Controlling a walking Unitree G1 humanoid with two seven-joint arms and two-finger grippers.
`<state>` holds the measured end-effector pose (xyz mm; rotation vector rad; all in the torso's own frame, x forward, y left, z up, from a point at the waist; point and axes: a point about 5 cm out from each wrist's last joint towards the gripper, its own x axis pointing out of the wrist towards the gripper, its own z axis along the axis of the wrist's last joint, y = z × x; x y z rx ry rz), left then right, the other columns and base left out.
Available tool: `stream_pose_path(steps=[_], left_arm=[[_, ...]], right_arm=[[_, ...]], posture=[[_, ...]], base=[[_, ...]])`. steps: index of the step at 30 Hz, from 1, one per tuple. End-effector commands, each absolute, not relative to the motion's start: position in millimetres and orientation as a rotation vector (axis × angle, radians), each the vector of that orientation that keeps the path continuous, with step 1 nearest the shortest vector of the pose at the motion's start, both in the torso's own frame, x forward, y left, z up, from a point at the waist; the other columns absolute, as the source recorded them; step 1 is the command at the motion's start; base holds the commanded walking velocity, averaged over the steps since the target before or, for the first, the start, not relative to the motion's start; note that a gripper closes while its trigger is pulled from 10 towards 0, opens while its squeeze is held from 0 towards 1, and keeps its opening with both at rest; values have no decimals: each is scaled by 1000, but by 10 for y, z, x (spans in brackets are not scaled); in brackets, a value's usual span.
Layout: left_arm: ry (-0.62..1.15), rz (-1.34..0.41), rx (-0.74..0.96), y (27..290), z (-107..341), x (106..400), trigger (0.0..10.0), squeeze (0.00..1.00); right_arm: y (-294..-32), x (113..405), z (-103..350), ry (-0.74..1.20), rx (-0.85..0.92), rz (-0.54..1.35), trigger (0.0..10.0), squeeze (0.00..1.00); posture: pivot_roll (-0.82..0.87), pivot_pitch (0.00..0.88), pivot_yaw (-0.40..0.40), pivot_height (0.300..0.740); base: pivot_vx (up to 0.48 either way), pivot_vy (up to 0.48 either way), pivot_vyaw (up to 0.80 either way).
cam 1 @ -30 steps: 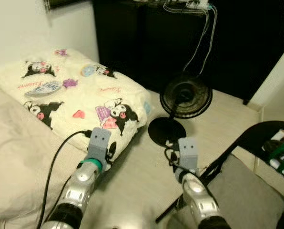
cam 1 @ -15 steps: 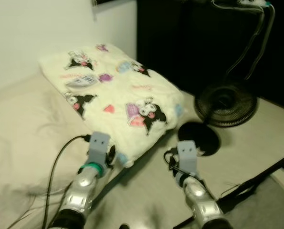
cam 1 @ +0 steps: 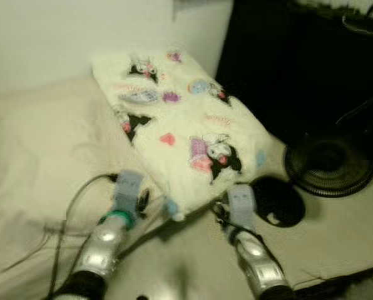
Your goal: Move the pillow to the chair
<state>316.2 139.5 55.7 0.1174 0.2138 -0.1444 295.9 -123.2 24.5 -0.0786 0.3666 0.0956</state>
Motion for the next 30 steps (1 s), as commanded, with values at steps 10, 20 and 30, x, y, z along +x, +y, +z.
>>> stream_pose_path(steps=[10,20,30], left_arm=[[250,-132,102,1419,491,3134,10000,0],[262,-168,98,1343,478,3129,10000,0],[262,-172,99,1348,498,3138,10000,0]], right_arm=[[-1269,2984,219,392,-83,81,10000,0],[-1345,3001,237,384,-76,51,10000,0],[-1411,3033,242,389,-54,16,10000,0]], posture=[[-25,0,-8,740],[-30,0,-6,740],[-20,0,-11,740]], base=[[0,0,800],[0,0,800],[0,0,800]])
